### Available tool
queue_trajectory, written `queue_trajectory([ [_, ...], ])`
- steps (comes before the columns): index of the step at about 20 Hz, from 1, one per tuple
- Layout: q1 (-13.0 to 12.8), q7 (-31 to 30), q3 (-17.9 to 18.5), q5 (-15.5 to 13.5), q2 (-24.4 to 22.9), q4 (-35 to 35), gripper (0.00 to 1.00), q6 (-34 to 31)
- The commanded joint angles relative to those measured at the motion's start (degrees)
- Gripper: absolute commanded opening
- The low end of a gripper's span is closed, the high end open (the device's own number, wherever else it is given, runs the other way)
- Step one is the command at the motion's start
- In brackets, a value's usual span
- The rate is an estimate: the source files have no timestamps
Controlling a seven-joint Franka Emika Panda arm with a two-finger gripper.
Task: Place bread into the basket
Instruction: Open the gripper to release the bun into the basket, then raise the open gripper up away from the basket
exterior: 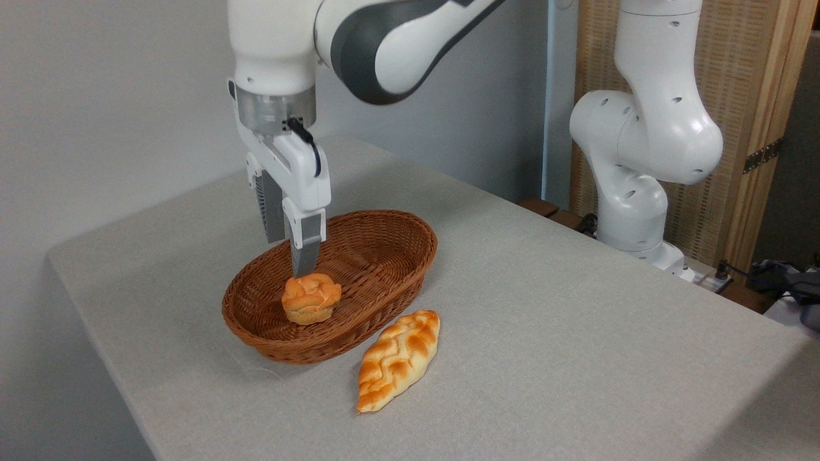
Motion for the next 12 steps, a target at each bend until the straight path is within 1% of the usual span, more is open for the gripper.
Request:
queue_trajectory([
  [1,0.42,-1.46,3.08,2.01,-0.58,5.36,1.0,-5.58],
  [2,0.42,-1.46,3.96,2.1,-0.58,6.86,1.0,-6.46],
  [4,0.6,-1.46,4.41,2.1,-0.41,8.1,1.0,-7.08],
  [5,0.6,-1.38,5.46,2.19,-0.49,8.28,1.0,-8.56],
  [10,0.6,-1.03,8.19,2.63,-0.49,10.74,1.0,-13.76],
  [12,0.51,-1.11,8.89,4.02,-0.49,10.74,1.0,-15.25],
])
